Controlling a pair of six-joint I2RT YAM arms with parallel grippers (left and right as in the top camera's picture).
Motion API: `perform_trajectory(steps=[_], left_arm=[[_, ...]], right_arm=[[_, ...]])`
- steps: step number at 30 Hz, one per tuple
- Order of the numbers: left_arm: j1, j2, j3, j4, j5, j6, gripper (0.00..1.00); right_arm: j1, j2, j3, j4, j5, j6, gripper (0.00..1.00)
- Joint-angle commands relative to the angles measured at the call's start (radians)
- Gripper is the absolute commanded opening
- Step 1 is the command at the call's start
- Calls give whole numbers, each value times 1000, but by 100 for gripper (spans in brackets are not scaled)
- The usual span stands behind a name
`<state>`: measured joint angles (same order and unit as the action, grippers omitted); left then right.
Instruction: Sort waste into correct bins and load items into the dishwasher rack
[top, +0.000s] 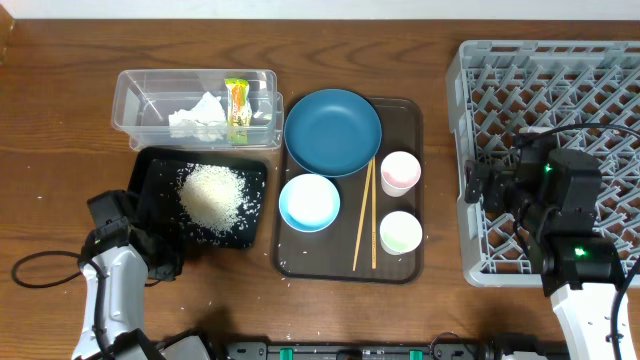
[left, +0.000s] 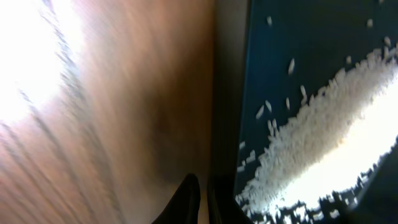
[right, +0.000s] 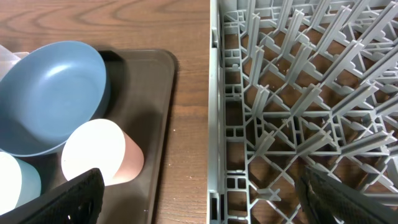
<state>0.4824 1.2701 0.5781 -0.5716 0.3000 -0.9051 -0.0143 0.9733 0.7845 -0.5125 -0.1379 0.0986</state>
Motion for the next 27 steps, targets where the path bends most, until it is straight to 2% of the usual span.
perform_trajectory(steps=[1, 10, 19, 23, 27], left_arm=[[-10, 4, -3, -2, 107, 2, 10], [-116, 4, -3, 24, 81, 1, 10], [-130, 3, -3, 132, 53, 7, 11], [-130, 2, -3, 106, 119, 145, 11], [-130, -13, 0, 24, 119, 246, 11]], right_arm=[[8, 0, 19, 0, 6, -2, 98], [8, 0, 19, 0, 6, -2, 98], [8, 0, 19, -1, 6, -2, 97], [8, 0, 19, -1, 6, -2, 97], [8, 0, 19, 0, 7, -2, 98]])
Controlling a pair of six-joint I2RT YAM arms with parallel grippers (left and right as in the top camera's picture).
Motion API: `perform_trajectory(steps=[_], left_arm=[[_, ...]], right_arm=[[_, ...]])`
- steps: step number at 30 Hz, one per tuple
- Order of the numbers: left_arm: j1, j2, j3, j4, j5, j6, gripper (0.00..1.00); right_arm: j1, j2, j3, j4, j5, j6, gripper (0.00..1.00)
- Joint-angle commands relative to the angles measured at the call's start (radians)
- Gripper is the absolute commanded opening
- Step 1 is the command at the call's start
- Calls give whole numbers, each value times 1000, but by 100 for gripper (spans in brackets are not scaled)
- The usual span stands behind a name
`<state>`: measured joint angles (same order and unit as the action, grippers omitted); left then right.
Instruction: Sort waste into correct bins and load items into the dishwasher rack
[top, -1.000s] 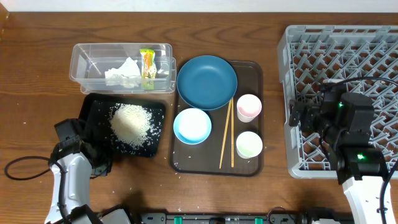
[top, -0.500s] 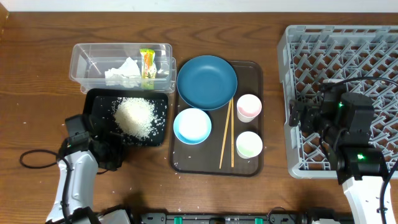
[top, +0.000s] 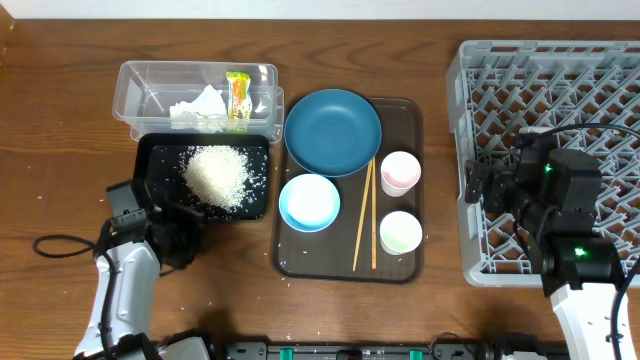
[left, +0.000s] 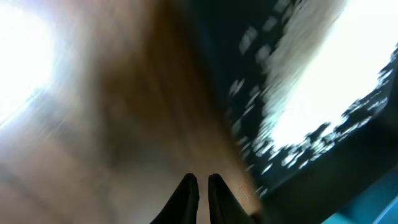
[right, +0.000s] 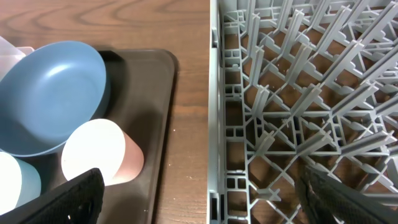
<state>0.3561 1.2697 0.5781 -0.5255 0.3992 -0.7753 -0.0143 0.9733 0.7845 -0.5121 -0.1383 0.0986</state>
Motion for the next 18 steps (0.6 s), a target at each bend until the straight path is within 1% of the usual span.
perform_trajectory(steps=[1, 2, 6, 8, 9, 11, 12, 18], left_arm=[[-4, -23, 3, -43, 19, 153, 11], [-4, -31, 6, -52, 19, 175, 11], [-18, -101, 57, -119, 19, 337, 11], [-44, -135, 97, -154, 19, 415, 17], [-69, -153, 125, -175, 19, 463, 25], [-120, -164, 172, -196, 19, 519, 32], [-155, -162, 203, -208, 19, 536, 34], [-407, -80, 351, -211, 8, 558, 36]], right_arm=[[8, 0, 19, -1, 7, -2, 98], [8, 0, 19, -1, 7, -2, 98], [8, 0, 19, 0, 7, -2, 98], [8, 0, 19, 0, 7, -2, 98], [8, 0, 19, 0, 7, -2, 98], [8, 0, 19, 2, 7, -2, 98], [8, 0, 19, 3, 7, -2, 98], [8, 0, 19, 6, 7, -2, 98]])
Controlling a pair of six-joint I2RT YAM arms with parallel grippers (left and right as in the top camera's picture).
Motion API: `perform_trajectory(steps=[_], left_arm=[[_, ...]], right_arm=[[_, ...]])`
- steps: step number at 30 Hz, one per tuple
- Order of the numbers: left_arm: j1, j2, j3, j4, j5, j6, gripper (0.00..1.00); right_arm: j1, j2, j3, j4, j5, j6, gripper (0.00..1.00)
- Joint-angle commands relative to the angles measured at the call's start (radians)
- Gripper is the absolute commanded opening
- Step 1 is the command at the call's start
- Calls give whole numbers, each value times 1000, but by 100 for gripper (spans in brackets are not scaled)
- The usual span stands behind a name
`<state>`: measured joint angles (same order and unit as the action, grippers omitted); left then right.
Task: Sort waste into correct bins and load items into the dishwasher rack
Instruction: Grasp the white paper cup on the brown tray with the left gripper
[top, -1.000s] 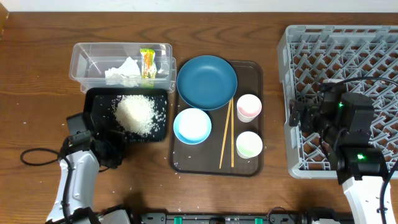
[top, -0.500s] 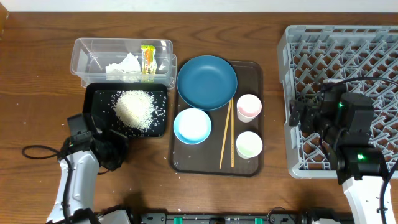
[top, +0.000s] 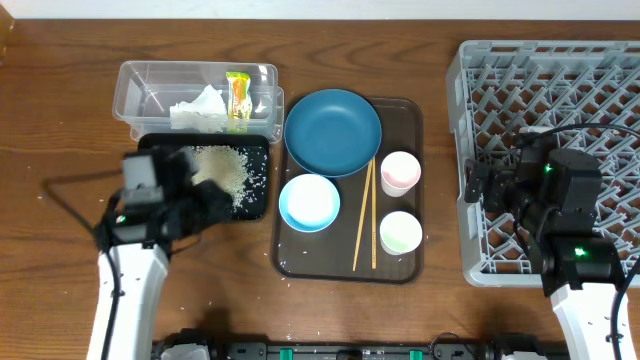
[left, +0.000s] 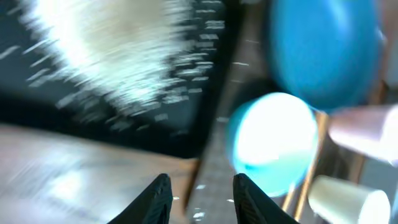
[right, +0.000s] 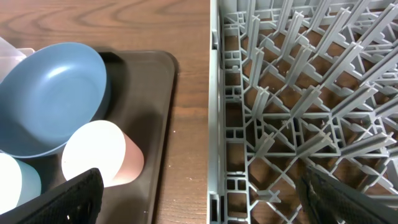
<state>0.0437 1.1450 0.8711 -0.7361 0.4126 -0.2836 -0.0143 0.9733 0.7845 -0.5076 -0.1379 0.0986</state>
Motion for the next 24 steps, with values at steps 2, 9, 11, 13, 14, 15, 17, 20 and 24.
perform_trajectory(steps=[2, 9, 11, 13, 14, 15, 17, 20, 24], left_arm=[[-183, 89, 96, 25, -6, 66, 36], [-478, 281, 164, 161, -5, 67, 36], [-544, 328, 167, 194, -5, 76, 36], [-605, 372, 169, 223, -5, 85, 36], [-635, 390, 169, 239, -5, 85, 36], [-665, 407, 169, 255, -5, 85, 36], [-703, 424, 169, 281, -5, 85, 36], [-742, 428, 169, 321, -5, 85, 36], [-768, 430, 169, 358, -5, 85, 37]], right_arm=[[8, 0, 19, 2, 6, -2, 98], [8, 2, 19, -3, 7, -2, 98], [8, 2, 19, -3, 6, -2, 98], [8, 2, 19, -3, 6, -2, 98], [8, 2, 19, -4, 7, -2, 98], [8, 2, 19, -5, 7, -2, 98], [8, 2, 19, -6, 7, -2, 98], [8, 2, 19, -10, 7, -2, 98], [8, 2, 19, -10, 6, -2, 98]])
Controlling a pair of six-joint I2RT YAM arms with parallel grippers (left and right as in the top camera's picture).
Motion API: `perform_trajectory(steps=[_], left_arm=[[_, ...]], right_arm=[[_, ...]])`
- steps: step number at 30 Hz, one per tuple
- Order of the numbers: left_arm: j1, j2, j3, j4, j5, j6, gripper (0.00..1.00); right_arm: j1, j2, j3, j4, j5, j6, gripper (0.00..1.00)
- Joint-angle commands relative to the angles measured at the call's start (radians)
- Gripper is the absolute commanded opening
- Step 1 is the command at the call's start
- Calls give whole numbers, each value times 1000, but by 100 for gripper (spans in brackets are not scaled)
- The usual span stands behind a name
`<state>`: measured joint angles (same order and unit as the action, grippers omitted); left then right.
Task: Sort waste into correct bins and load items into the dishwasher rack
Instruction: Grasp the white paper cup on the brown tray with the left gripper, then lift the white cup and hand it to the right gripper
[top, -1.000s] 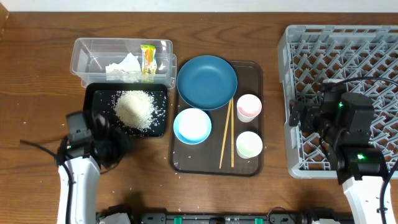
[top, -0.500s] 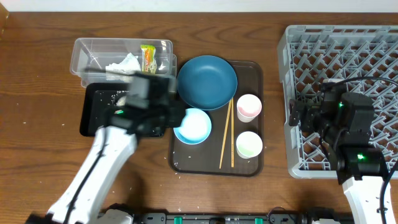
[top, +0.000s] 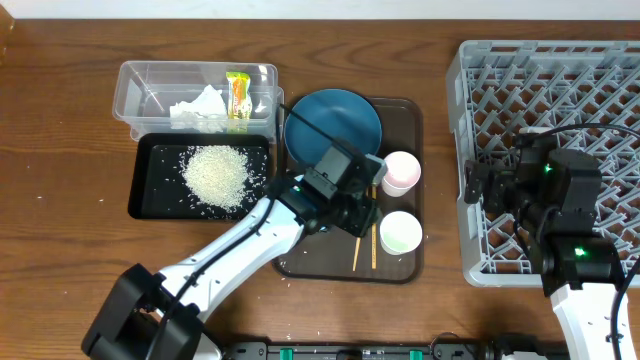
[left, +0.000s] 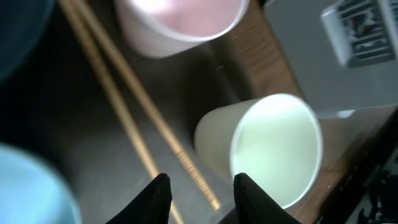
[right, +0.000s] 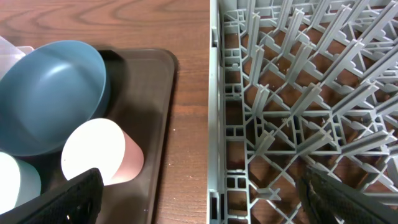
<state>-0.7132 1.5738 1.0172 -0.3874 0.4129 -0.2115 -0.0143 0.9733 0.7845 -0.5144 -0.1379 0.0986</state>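
Observation:
My left gripper (top: 357, 212) stands open low over the brown tray (top: 400, 268), its arm stretched across from the lower left. In the left wrist view the gripper (left: 203, 190) straddles the wooden chopsticks (left: 140, 106), with the pale green cup (left: 275, 149) just right of its right finger and the pink cup (left: 180, 18) beyond. A sliver of the light blue bowl (left: 25, 186) shows at the left; overhead the arm hides it. My right gripper (right: 205, 200) hangs open over the left edge of the grey dishwasher rack (top: 555, 95), holding nothing.
A dark blue plate (top: 335, 122) lies at the back of the brown tray. Left of it a black tray (top: 150, 205) carries a heap of rice (top: 215, 173). Behind that stands a clear bin (top: 140, 95) with tissue and a wrapper inside. A few rice grains lie on the wooden table.
My left gripper, still open, has moved from above the black tray's right side to the brown tray, over the chopsticks beside the green cup. The right arm has not moved.
My left gripper was shut at the near left corner of the black rice tray, which lay askew. Then the tray sat square against the clear bin, the gripper still shut. After that the gripper was open above the tray, and now it is over the chopsticks.

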Motion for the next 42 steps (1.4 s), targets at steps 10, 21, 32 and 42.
perform_trajectory(steps=[10, 21, 32, 42], left_arm=[[-57, 70, 23, 31, -5, 40, 36], [-48, 136, 23, 32, -35, 33, 6], [235, -57, 23, 66, 291, -130, 6], [557, 11, 23, 365, 867, -565, 6]], right_arm=[[8, 2, 19, -3, 6, -2, 98], [8, 2, 19, -4, 7, -2, 98], [8, 58, 19, -3, -81, -34, 99], [10, 193, 19, 274, -903, -261, 99]])
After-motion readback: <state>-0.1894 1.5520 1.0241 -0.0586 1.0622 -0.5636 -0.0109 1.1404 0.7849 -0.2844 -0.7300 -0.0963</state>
